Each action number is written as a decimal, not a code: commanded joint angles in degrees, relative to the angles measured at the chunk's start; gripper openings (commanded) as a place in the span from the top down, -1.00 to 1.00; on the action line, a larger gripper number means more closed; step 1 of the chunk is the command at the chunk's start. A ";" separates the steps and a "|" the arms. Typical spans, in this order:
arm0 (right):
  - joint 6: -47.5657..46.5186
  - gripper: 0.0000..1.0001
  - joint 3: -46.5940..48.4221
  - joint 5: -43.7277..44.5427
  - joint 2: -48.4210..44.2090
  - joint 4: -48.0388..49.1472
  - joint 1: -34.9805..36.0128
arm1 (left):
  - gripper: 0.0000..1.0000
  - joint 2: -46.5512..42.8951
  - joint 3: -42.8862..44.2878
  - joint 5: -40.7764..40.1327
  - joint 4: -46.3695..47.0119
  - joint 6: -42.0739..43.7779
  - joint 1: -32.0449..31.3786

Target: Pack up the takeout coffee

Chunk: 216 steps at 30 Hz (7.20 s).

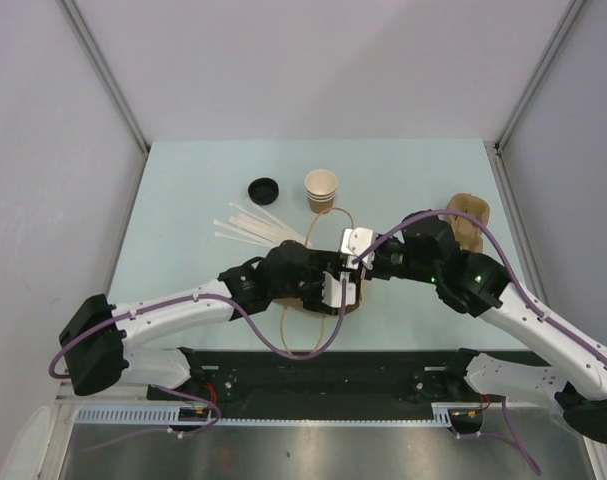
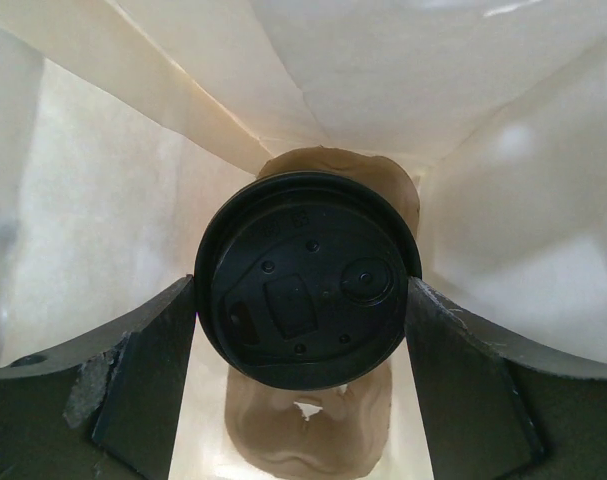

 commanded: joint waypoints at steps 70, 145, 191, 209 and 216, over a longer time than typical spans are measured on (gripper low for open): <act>-7.16 1.00 7.25 8.62 3.67 -3.30 5.65 | 0.54 -6.04 -7.62 -5.82 12.83 -0.59 -2.25; 4.18 1.00 8.65 0.73 5.95 -6.11 1.80 | 0.67 3.54 3.19 -8.45 4.13 2.40 -2.25; 6.73 1.00 13.23 -17.22 14.57 -12.88 -13.77 | 0.71 15.67 14.70 -0.28 -2.18 1.25 0.74; -1.18 1.00 16.39 -19.85 20.81 -17.10 -19.75 | 0.73 27.44 27.34 6.92 -16.16 -0.15 4.69; -3.38 1.00 16.39 -20.03 22.74 -17.98 -21.50 | 0.71 32.10 29.47 6.57 -20.11 0.29 5.31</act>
